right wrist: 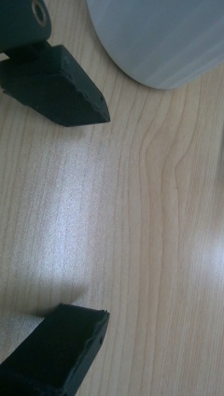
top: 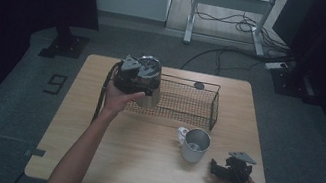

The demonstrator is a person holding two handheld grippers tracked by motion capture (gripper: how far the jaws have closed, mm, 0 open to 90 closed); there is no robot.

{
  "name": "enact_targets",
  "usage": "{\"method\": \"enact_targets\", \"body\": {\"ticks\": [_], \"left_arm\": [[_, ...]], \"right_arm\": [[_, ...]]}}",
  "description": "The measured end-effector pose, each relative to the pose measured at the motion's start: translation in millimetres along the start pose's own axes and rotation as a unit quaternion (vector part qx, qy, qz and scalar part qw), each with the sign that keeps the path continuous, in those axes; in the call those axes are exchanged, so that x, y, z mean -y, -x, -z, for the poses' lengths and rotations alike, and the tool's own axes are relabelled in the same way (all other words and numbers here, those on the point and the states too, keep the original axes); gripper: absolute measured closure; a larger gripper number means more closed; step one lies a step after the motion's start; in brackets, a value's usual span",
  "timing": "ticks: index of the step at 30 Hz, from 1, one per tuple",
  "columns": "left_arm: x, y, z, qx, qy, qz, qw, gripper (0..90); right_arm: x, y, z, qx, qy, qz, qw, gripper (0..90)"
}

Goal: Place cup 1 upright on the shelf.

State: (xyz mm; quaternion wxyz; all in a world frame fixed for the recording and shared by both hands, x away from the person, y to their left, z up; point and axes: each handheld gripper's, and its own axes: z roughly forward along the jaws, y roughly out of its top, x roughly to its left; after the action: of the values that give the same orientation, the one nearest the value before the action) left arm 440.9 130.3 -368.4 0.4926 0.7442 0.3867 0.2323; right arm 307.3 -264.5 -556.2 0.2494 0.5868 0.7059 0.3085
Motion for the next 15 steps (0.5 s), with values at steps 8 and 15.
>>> {"method": "enact_targets", "body": {"ticks": [8, 15], "left_arm": [[-3.6, -1.9, -6.8, -0.002, -0.003, 0.0, 1.0, 4.0], [-5.3, -5.3, -10.9, -0.002, -0.006, 0.001, 1.0, 3.9]], "right_arm": [[0.0, 0.1, 0.2, 0.001, 0.0, -0.001, 1.0, 5.8], [0.0, 0.1, 0.2, 0.001, 0.0, -0.001, 1.0, 6.0]]}}
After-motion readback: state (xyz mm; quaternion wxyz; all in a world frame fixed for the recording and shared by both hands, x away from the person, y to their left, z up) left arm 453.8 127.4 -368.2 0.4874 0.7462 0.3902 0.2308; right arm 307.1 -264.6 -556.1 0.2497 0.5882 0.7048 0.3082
